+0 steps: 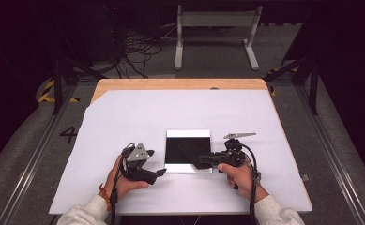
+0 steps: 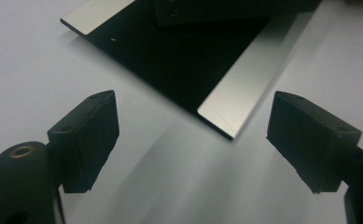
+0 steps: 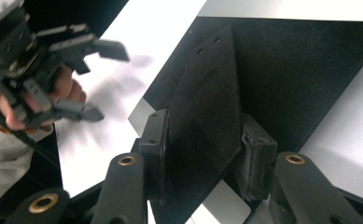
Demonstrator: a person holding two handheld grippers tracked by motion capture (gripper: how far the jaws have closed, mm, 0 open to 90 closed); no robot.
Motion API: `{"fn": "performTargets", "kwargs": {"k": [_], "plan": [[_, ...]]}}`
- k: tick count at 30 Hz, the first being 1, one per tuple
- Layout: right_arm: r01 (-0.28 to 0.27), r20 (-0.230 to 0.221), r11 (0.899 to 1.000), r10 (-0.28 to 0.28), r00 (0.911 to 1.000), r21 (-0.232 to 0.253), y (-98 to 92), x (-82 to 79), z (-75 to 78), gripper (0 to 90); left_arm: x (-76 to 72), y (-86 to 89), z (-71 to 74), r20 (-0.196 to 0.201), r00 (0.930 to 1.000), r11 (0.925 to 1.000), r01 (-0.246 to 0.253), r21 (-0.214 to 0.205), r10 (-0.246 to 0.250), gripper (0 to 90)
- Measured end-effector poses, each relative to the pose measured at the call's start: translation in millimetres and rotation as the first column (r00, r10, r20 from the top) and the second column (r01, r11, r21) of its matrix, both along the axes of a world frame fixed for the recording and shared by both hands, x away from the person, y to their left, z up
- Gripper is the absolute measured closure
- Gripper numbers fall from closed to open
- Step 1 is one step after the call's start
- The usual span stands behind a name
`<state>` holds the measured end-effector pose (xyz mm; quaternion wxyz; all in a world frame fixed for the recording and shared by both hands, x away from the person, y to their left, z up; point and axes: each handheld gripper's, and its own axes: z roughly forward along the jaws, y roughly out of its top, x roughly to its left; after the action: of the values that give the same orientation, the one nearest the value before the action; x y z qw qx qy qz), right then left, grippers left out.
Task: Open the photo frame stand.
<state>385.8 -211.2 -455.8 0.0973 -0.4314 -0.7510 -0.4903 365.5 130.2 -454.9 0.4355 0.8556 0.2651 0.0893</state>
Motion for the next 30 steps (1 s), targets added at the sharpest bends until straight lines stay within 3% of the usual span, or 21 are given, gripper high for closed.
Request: {"fn": "performTargets", "kwargs": {"k": [5,8,15,17,26,30], "plan": [[-0.016,0.015,1.000,0.016,0.9998,-0.006,-0.4,-0.7,0.4,61.7,21.2,-4.7,-3.4,-0.070,0.9976,0.9995,0.001,-0.032,-0.003,16.1],[-0.029,0.038,0.999,0.030,0.9988,-0.015,0.0,-1.6,2.5,62.3,29.6,-5.6,-8.7,-0.146,0.9881,0.9986,0.041,-0.035,-0.046,14.9],[-0.057,0.086,0.997,0.061,0.9944,-0.047,1.3,-4.8,6.7,63.1,32.8,-15.7,-12.7,-0.161,0.9845,0.9975,0.070,-0.010,-0.070,14.6],[-0.061,0.091,0.997,0.066,0.9937,-0.050,1.2,-5.0,6.9,63.1,34.3,-16.8,-12.2,-0.161,0.9848,0.9977,0.062,-0.028,-0.065,15.3],[-0.080,0.144,0.994,0.090,0.9855,-0.075,3.8,-7.6,11.2,63.2,39.4,-24.3,-12.1,-0.172,0.9823,0.9970,0.071,-0.032,-0.075,17.8],[-0.087,0.165,0.992,0.100,0.9813,-0.089,4.9,-9.7,14.0,63.5,42.3,-27.1,-10.1,-0.172,0.9817,0.9957,0.072,-0.058,-0.081,19.1]]}}
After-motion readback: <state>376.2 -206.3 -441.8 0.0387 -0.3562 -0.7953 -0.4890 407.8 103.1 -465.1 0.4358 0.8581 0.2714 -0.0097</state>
